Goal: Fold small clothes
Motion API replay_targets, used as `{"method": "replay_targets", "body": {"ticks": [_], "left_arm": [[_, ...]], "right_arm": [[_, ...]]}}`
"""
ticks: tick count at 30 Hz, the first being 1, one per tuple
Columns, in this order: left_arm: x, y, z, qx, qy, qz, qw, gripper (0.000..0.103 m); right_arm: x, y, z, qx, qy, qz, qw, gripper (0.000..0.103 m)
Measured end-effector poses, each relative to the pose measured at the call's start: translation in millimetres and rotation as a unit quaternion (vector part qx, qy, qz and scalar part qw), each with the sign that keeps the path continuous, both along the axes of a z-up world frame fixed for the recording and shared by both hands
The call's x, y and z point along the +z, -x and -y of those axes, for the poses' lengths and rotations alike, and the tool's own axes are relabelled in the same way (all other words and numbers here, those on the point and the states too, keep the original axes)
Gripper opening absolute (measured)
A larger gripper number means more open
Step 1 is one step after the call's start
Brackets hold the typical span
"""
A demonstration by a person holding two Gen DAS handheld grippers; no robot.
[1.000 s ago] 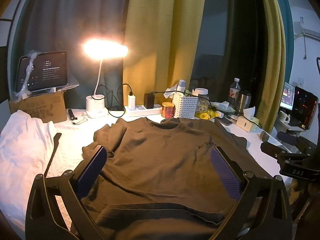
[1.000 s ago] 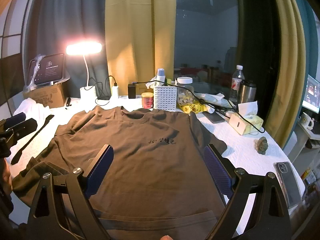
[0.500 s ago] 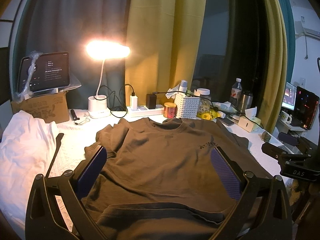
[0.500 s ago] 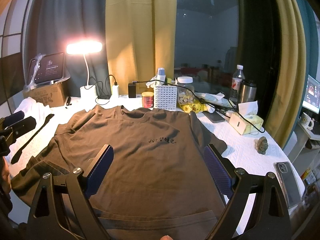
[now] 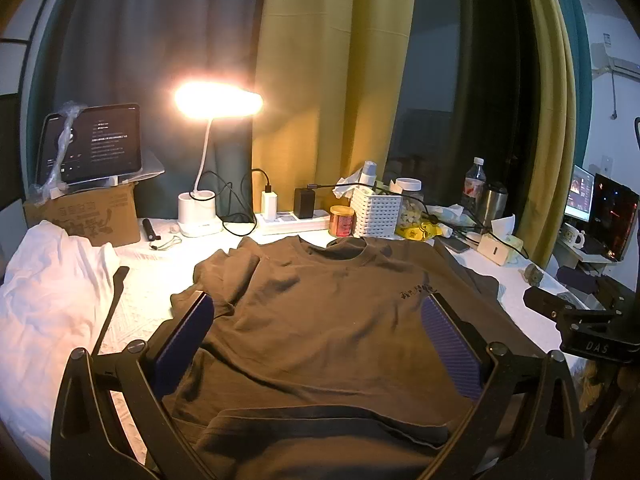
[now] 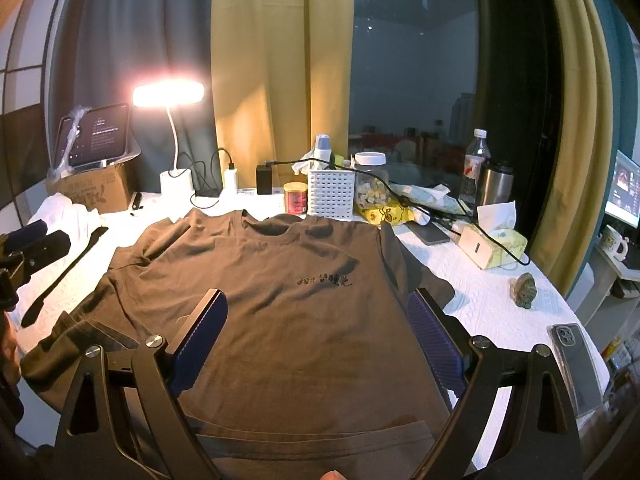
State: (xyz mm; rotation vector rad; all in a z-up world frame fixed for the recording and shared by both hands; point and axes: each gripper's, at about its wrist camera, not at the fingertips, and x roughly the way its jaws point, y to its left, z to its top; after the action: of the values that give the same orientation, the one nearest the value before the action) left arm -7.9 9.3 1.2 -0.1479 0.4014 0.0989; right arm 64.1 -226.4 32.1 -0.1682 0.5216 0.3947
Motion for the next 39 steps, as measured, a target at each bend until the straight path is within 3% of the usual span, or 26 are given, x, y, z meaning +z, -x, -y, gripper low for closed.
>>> {"method": "replay_targets", "body": {"ticks": [15, 33, 39], "left_arm": [[-0.8, -4.7, -0.8, -0.003, 0.002, -0.010, 0.9999, 0.102], [-6.7, -68.1, 15.5, -0.021, -0.015, -0.066, 0.9975, 0.102], [-3.2, -90.6, 20.6, -0.043, -0.002, -0.078, 0.9961, 0.102]], "right_arm": [[0.7, -3.4, -1.8, -0.001, 0.002, -0.004, 1.000, 0.093], [-15.5, -58.3, 8.4, -0.018, 0.004, -0.043, 0.999, 0.093], [-20.1, -84.2, 16.0, -0.025, 0.002, -0.058, 0.998, 0.093]]}}
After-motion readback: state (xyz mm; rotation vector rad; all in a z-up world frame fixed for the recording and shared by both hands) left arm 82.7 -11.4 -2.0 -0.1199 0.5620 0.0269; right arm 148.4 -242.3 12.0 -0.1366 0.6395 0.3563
